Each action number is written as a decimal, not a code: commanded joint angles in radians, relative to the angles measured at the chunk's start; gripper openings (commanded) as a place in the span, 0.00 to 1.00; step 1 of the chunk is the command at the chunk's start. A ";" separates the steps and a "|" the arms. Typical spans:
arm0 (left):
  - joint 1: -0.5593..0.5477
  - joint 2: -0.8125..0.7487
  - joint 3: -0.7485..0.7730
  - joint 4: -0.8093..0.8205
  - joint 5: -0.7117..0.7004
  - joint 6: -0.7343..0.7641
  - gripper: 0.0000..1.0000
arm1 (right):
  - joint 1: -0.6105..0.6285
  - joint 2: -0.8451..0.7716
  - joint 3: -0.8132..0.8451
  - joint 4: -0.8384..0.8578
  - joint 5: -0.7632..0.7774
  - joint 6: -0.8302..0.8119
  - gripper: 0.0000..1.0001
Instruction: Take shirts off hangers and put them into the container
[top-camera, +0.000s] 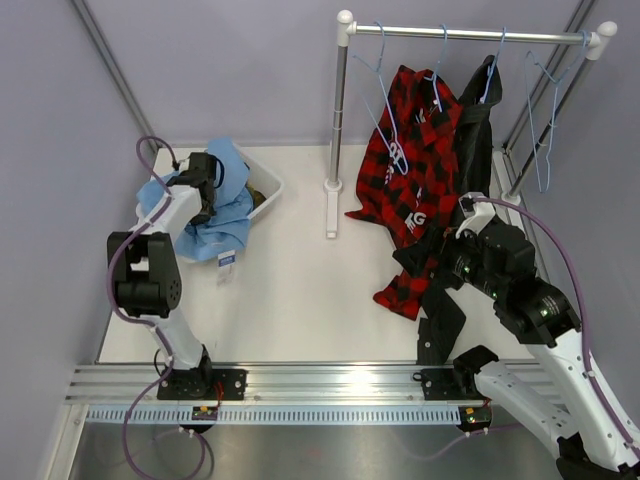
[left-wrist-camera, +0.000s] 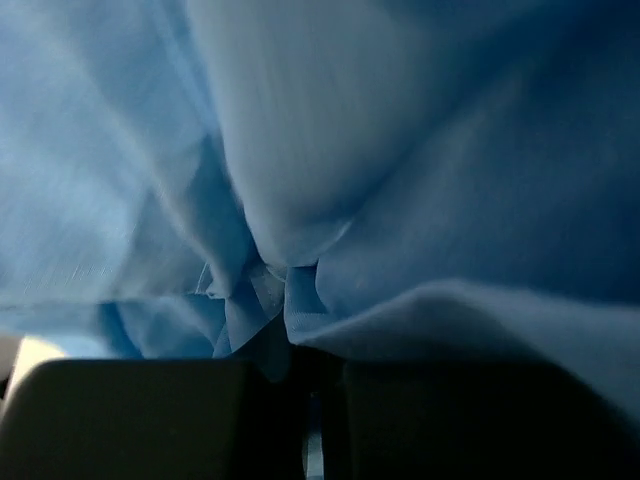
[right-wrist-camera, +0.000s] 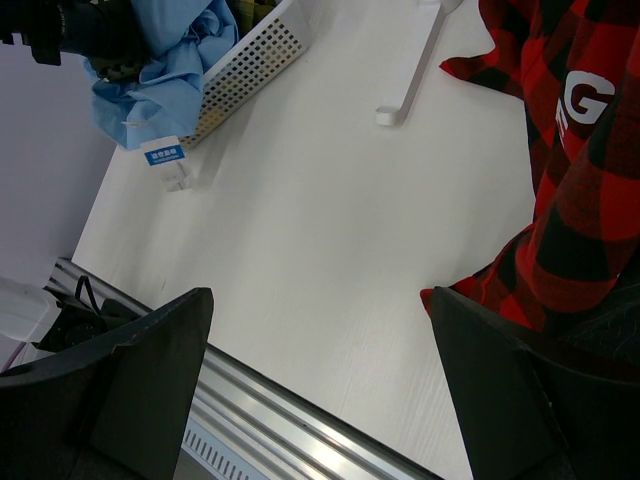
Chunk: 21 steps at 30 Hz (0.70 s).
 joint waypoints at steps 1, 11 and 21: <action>0.014 0.049 0.007 -0.005 0.105 -0.059 0.05 | -0.003 -0.006 0.006 0.038 -0.011 0.009 0.99; 0.075 0.038 -0.001 -0.005 0.260 -0.051 0.49 | -0.003 -0.025 0.024 0.031 -0.009 -0.014 0.99; 0.077 -0.210 0.079 -0.043 0.300 -0.042 0.97 | -0.003 -0.043 0.053 0.005 -0.029 -0.024 0.99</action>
